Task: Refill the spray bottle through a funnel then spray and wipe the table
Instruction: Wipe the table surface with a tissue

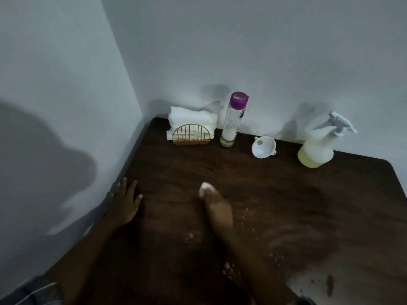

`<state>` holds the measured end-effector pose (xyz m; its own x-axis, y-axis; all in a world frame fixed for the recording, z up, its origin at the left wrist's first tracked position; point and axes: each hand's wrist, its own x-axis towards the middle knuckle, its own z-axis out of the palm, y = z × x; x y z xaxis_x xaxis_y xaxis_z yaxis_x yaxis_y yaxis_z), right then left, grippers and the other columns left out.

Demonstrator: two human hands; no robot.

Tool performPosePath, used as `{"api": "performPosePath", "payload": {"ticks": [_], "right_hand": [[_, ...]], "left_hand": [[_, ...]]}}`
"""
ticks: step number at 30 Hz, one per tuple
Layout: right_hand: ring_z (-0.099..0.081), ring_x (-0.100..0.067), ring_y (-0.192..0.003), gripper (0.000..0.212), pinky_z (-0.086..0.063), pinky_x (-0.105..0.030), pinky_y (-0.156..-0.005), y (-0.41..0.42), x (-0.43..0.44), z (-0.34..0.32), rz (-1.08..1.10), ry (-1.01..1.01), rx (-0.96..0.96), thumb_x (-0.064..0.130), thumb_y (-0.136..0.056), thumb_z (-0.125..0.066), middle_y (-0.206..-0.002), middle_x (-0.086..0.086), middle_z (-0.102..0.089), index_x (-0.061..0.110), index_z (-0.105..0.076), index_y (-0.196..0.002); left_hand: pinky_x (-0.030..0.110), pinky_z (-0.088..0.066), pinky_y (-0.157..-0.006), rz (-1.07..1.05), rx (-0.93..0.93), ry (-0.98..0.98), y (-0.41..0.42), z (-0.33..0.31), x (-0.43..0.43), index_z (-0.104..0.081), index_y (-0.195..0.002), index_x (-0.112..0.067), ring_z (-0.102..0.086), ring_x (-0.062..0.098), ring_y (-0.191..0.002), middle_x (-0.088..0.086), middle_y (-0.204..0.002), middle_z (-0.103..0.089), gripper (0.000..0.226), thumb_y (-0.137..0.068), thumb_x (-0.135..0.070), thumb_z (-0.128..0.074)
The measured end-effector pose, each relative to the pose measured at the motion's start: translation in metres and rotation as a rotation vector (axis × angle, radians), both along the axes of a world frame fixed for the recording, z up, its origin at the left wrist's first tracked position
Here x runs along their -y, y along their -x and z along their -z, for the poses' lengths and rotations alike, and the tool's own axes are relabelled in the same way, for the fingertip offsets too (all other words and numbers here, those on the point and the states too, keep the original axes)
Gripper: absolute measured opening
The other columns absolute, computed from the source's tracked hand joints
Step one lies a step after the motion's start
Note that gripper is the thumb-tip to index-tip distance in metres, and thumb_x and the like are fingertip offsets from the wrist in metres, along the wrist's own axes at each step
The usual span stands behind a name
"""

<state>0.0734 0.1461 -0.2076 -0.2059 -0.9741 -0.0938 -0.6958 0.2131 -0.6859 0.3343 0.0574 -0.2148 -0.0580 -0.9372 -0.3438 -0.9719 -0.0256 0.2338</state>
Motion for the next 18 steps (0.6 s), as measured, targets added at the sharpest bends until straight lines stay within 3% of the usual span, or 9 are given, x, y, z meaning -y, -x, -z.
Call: {"api": "performPosePath", "payload": {"ticks": [2,5,8,12,14,15,17,18], "right_hand": [[-0.049,-0.010,-0.124,0.034,-0.031,-0.027,-0.110,0.047,-0.003,-0.001,0.123,-0.009,-0.205,0.031,-0.097,-0.044,-0.133,0.005,-0.055,0.023,-0.056,-0.129],[-0.049,-0.027,-0.124,0.039,-0.038,-0.033,-0.102,0.104,-0.024,-0.001,0.198,-0.127,-0.368,0.011,-0.094,-0.047,-0.138,-0.010,-0.051,0.012,-0.050,-0.132],[-0.046,-0.035,-0.122,0.046,-0.041,-0.040,-0.097,0.115,-0.047,-0.003,0.286,-0.240,-0.347,0.000,-0.089,-0.047,-0.138,-0.016,-0.044,0.006,-0.045,-0.134],[-0.035,-0.037,-0.130,0.051,-0.033,-0.044,-0.104,0.060,-0.057,-0.015,0.284,-0.201,-0.262,0.000,-0.089,-0.048,-0.146,-0.023,-0.031,-0.002,-0.035,-0.138],[-0.031,-0.028,-0.135,0.047,-0.024,-0.030,-0.108,0.015,-0.055,-0.022,0.146,-0.142,-0.240,0.013,-0.097,-0.045,-0.150,-0.014,-0.028,0.001,-0.033,-0.141],[-0.035,-0.020,-0.134,0.048,-0.024,-0.025,-0.110,-0.008,-0.056,-0.024,0.119,-0.096,-0.230,0.030,-0.098,-0.043,-0.148,-0.008,-0.035,0.008,-0.038,-0.140],[-0.043,-0.009,-0.129,0.057,-0.030,-0.029,-0.113,-0.051,-0.054,-0.015,0.121,-0.047,-0.067,0.058,-0.091,-0.040,-0.141,0.001,-0.048,0.023,-0.048,-0.135],[-0.042,-0.009,-0.130,0.052,-0.028,-0.032,-0.114,-0.068,-0.051,-0.008,0.024,-0.061,-0.050,0.054,-0.093,-0.040,-0.141,0.001,-0.048,0.023,-0.048,-0.134]], "left_hand": [[0.047,-0.005,-0.115,-0.006,0.005,-0.013,0.002,-0.001,0.000,-0.011,-0.148,-0.017,0.002,0.030,-0.144,0.013,-0.156,0.003,0.057,-0.099,-0.035,-0.033],[0.047,-0.004,-0.115,-0.011,-0.004,-0.002,0.005,0.001,-0.001,-0.011,-0.148,-0.016,0.003,0.030,-0.144,0.014,-0.156,0.003,0.058,-0.098,-0.034,-0.035],[0.048,-0.002,-0.115,-0.014,-0.030,-0.004,0.003,0.003,-0.001,-0.011,-0.148,-0.016,0.004,0.030,-0.144,0.013,-0.156,0.004,0.058,-0.098,-0.032,-0.037],[0.047,-0.001,-0.115,-0.009,-0.034,-0.020,0.002,0.003,0.001,-0.010,-0.148,-0.016,0.005,0.030,-0.144,0.013,-0.156,0.006,0.059,-0.098,-0.032,-0.037],[0.047,0.000,-0.115,-0.007,-0.027,-0.023,0.002,0.005,0.001,-0.009,-0.148,-0.016,0.006,0.030,-0.144,0.013,-0.156,0.006,0.059,-0.098,-0.032,-0.037],[0.047,0.000,-0.115,-0.008,-0.025,-0.026,0.001,0.006,0.002,-0.009,-0.148,-0.016,0.006,0.030,-0.144,0.013,-0.156,0.007,0.060,-0.098,-0.032,-0.038],[0.047,0.000,-0.115,-0.009,-0.026,-0.033,0.000,0.007,0.002,-0.009,-0.148,-0.017,0.007,0.029,-0.144,0.012,-0.156,0.008,0.059,-0.098,-0.032,-0.037],[0.047,0.000,-0.115,-0.007,-0.023,-0.038,0.000,0.006,0.002,-0.008,-0.148,-0.018,0.007,0.029,-0.144,0.012,-0.156,0.008,0.059,-0.098,-0.032,-0.037]]}}
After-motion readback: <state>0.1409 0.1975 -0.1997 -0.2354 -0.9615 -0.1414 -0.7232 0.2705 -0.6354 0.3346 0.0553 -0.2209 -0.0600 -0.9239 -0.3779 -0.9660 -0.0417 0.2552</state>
